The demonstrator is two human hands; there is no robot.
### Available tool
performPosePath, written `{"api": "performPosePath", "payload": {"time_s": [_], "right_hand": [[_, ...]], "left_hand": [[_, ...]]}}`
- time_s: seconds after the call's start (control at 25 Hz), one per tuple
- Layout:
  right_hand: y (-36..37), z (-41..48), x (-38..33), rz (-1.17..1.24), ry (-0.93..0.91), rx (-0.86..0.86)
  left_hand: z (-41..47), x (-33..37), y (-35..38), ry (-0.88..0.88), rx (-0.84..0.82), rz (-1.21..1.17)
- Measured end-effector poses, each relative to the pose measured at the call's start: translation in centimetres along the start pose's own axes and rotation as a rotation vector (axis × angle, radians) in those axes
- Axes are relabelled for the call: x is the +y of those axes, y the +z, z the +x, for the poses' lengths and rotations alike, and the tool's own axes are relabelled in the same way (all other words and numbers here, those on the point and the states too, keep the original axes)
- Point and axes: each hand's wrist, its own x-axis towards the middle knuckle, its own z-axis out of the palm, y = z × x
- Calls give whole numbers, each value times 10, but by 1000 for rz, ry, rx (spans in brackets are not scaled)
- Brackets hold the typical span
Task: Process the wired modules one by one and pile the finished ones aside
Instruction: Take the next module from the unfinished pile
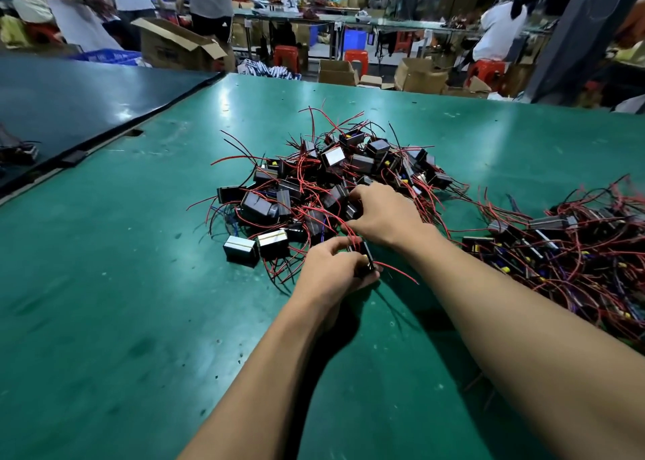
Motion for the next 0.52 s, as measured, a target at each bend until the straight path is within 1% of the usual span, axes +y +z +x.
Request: {"api": "performPosePath", "payload": {"time_s": [0.12,0.2,0.32,0.52], "right_hand": [[2,-1,2,45,-4,34],[-1,0,7,191,55,9],[-18,4,17,500,206,-121],[-62,-6,36,870,350,-340]], "left_hand": [[0,0,0,16,-31,19],[-1,2,0,17,-49,-6],[-2,5,-3,26,-58,-34],[-7,7,-2,54,-97,-72]]}}
